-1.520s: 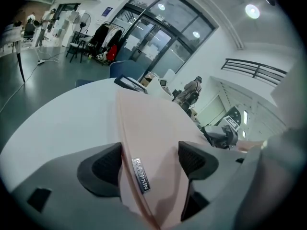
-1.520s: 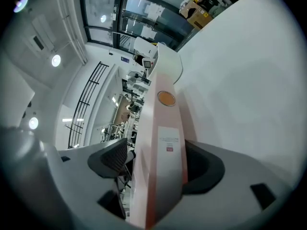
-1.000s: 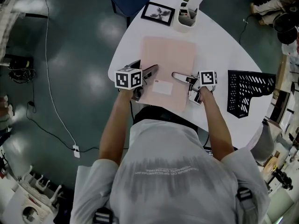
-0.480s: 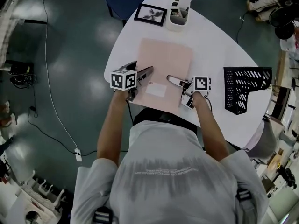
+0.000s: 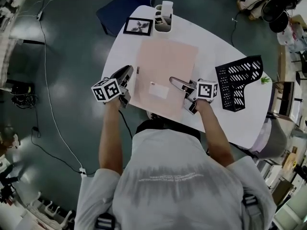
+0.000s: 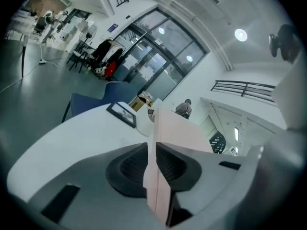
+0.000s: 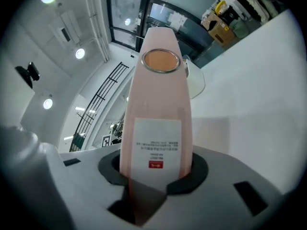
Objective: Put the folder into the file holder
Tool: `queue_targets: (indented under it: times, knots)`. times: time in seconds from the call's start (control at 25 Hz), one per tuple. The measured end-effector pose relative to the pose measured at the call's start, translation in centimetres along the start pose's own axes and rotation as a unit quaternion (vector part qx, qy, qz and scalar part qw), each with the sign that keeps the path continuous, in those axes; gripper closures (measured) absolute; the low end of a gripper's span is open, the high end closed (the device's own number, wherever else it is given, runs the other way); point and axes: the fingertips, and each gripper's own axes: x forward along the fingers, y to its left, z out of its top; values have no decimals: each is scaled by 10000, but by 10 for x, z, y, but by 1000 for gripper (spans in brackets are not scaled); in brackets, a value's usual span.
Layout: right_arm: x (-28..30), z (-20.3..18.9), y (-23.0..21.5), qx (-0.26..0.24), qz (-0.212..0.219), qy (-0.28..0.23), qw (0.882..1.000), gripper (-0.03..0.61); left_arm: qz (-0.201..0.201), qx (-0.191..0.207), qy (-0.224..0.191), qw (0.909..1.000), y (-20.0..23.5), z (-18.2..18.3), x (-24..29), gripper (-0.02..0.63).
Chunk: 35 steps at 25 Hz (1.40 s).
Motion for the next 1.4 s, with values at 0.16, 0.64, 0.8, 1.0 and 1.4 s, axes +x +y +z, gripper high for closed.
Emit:
queue_targets:
  times: [0.16,0.64,0.8,1.0,1.4]
  knots:
    - [-27,25,23,-579,-103,-351,9977,407,83,754,-102,9971,-35,23,-4,577]
    - [-155,105,114,-2032,85,-2048,9574,405,-387,2509,-321,9667,-175,54,6,584]
    - [-188,118,155,-2567,-84,-2461,9346,405,-752,2704,-379,9591,-206,65,8,584]
    - [-270,136,182,-3026,-538,-3132,8986,403,-1309,3047,-492,9421,-277,75,40,584]
    - [-403,136,189,-3524,-1798,-4064,8236,402,-1922,3215,-648,9249,-366,68,87,584]
